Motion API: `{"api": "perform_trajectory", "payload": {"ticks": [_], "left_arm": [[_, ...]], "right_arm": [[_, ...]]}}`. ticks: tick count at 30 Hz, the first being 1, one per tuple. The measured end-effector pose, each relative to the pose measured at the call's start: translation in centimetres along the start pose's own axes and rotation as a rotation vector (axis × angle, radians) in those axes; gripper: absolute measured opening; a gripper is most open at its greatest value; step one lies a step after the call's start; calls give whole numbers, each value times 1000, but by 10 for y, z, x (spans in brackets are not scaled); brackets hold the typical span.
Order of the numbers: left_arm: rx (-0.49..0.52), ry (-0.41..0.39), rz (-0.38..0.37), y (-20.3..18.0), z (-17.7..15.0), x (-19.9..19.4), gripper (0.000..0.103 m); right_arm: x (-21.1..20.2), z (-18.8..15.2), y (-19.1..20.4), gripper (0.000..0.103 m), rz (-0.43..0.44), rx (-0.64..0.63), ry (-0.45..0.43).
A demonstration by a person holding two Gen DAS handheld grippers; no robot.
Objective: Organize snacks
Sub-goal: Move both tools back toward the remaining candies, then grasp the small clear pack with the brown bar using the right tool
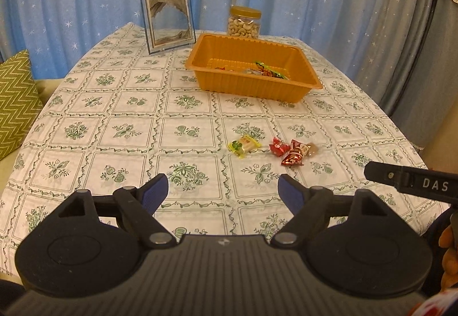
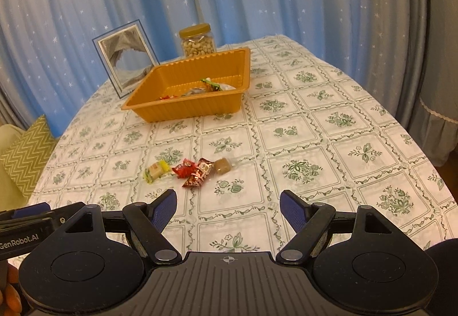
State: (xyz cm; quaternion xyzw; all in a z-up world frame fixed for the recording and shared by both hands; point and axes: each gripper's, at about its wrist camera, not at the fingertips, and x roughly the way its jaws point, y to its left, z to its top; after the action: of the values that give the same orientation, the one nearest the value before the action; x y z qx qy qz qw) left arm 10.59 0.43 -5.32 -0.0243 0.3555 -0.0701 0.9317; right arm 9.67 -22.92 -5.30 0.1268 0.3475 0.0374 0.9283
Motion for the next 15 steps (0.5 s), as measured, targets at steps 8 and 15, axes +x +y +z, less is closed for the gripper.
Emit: {"api": "perform_trajectory", "payload": {"ticks": [8,15], "left_arm": [[0,13,-1,-1,0,3,82],[-13,23,9,3,-4,8,82]], "right_arm": [[2,-1,-1,79,2,9,7],[8,-5,0,79,4,3,14]]}}
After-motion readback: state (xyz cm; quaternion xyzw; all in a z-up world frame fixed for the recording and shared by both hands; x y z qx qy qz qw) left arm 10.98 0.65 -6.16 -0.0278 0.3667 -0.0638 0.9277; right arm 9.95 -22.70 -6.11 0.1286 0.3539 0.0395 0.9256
